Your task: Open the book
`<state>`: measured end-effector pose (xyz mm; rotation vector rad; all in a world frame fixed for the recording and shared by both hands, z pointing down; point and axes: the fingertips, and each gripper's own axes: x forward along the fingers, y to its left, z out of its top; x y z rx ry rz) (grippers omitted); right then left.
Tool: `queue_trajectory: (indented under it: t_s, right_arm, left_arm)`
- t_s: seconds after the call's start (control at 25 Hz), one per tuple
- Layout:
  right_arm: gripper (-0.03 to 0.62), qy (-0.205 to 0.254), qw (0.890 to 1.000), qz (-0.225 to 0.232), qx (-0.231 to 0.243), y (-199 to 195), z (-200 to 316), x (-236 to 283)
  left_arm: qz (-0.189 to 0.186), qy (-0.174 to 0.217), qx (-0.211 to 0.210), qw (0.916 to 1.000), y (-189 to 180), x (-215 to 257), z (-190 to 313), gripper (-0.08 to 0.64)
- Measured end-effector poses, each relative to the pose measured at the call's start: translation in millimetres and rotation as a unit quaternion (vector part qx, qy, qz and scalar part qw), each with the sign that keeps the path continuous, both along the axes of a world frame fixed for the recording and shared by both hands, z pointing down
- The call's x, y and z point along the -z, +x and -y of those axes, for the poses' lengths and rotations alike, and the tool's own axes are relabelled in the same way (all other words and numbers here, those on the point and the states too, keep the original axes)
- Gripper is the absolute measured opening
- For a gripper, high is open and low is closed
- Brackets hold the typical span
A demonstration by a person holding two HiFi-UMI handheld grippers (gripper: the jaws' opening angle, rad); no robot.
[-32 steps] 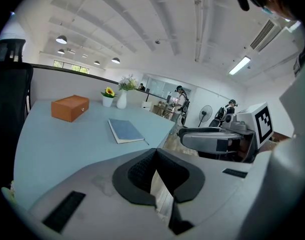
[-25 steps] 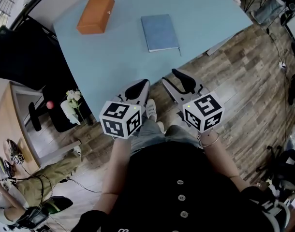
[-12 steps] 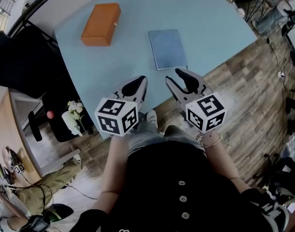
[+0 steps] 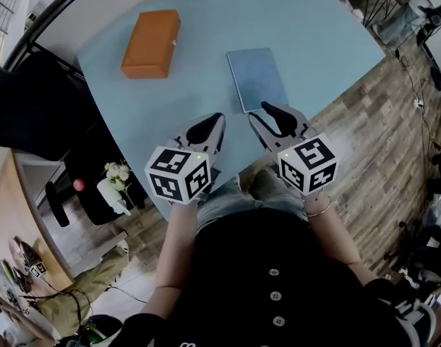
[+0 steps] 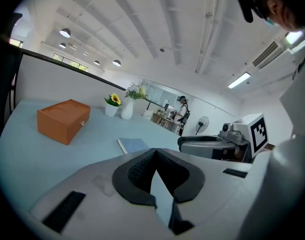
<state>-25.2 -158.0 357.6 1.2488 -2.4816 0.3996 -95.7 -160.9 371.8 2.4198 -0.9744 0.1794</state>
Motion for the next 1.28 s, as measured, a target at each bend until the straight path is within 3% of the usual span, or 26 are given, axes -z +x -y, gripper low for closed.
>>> queue_trajectory:
  t_s: [0.44,1.0,1.28]
  right_arm:
    - [0.120,-0.016,0.999,-0.036,0.007,6.2,1.4,-8.3]
    - [0.112,-0.028,0.992,-0.086,0.086,7.9,14.2,-27.2]
    - [0.123,-0.049,0.986,-0.105,0.117,6.6,17.6,-46.3]
  left_arm:
    - [-0.002,-0.023,-0.021,0.9995,15.1,-17.5,-7.4,0.012]
    - [0.029,-0.053,-0.002,0.9982,36.5,-43.8,-0.7,0.012]
    - [-0.009,-0.050,0.025,0.9984,36.7,-44.6,-1.3,0.012]
